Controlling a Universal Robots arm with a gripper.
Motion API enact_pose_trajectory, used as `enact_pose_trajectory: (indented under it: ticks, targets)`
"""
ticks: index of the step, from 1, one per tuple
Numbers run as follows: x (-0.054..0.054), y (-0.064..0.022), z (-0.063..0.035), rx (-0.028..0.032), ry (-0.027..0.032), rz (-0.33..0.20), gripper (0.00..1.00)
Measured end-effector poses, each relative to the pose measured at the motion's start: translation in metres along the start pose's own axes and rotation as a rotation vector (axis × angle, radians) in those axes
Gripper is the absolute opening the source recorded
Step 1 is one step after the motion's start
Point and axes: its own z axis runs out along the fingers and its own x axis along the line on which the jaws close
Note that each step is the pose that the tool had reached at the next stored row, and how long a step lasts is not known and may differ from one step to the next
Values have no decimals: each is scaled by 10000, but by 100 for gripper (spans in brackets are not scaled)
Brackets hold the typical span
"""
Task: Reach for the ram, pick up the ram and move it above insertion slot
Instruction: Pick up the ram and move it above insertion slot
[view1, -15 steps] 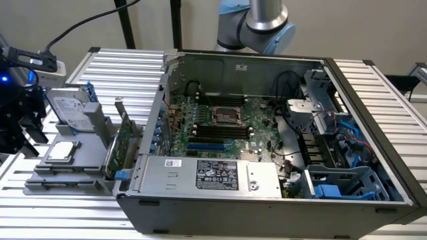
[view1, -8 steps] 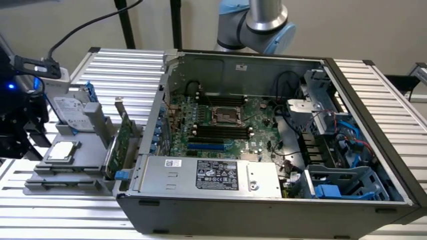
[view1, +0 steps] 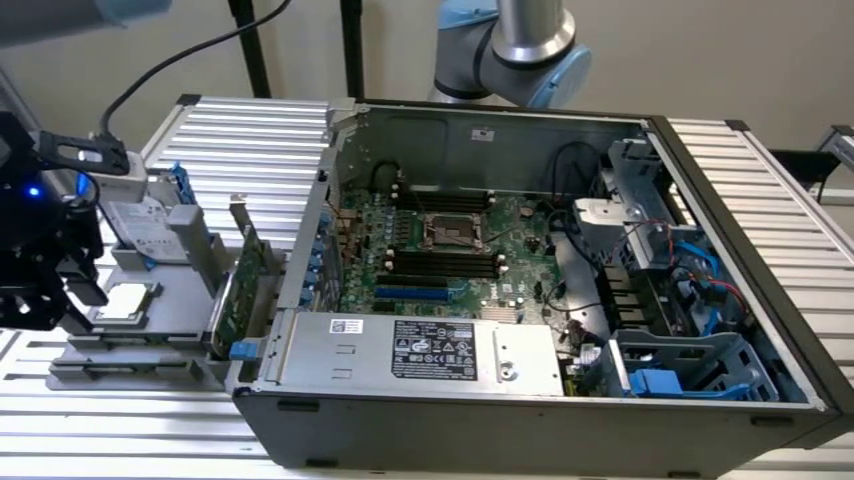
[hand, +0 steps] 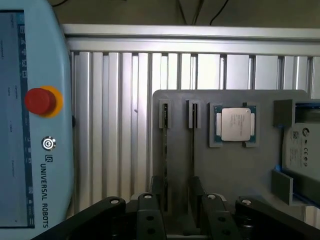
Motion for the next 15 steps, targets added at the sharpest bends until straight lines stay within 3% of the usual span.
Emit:
enact_pose_trajectory:
  ticks: [15]
  targets:
    - [53,-20,274,1,-1,-24,36]
